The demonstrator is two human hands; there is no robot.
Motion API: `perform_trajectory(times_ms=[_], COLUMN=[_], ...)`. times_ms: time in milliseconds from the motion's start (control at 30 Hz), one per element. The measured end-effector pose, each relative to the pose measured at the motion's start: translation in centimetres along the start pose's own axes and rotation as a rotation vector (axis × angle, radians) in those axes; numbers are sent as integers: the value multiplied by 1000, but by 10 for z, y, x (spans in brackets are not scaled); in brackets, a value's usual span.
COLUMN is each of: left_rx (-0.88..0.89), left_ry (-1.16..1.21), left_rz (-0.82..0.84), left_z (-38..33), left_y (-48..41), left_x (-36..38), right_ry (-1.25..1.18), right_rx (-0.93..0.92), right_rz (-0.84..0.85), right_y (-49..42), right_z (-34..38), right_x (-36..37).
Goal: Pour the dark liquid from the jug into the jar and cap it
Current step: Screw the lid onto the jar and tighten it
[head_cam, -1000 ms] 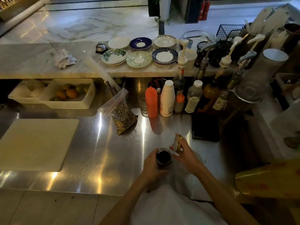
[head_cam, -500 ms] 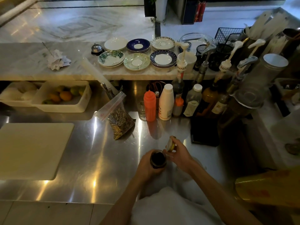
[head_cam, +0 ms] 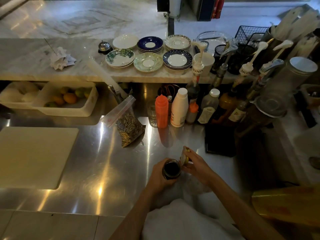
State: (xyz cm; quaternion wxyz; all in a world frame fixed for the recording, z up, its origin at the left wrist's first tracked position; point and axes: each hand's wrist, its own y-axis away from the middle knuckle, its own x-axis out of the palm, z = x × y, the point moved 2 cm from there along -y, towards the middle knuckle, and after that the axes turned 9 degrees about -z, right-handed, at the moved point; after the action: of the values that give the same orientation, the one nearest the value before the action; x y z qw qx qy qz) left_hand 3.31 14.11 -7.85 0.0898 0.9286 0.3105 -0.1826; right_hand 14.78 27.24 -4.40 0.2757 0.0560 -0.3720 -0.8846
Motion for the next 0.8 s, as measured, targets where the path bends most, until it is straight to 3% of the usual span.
perform_trajectory(times_ms=[167,300,433,567,800], left_rx=[8,-30,-140,-124,-137], left_ry=[-30,-32,-23,-140,-122], left_rz=[46,72,163,177,168], left_z=[-4,-5,-5,-12,-8], left_y=[-10,-13,-19,-24,-25], left_x=[0,4,5,5,4], right_ry=[78,656,1054,1151,1235], right_rx=[-41,-434,-587,-612,-712], right_rz=[3,29,120,118,125], right_y=[3,14,20,19,16], right_z=[10,31,38,40,40], right_x=[-7,-4,13,19,27])
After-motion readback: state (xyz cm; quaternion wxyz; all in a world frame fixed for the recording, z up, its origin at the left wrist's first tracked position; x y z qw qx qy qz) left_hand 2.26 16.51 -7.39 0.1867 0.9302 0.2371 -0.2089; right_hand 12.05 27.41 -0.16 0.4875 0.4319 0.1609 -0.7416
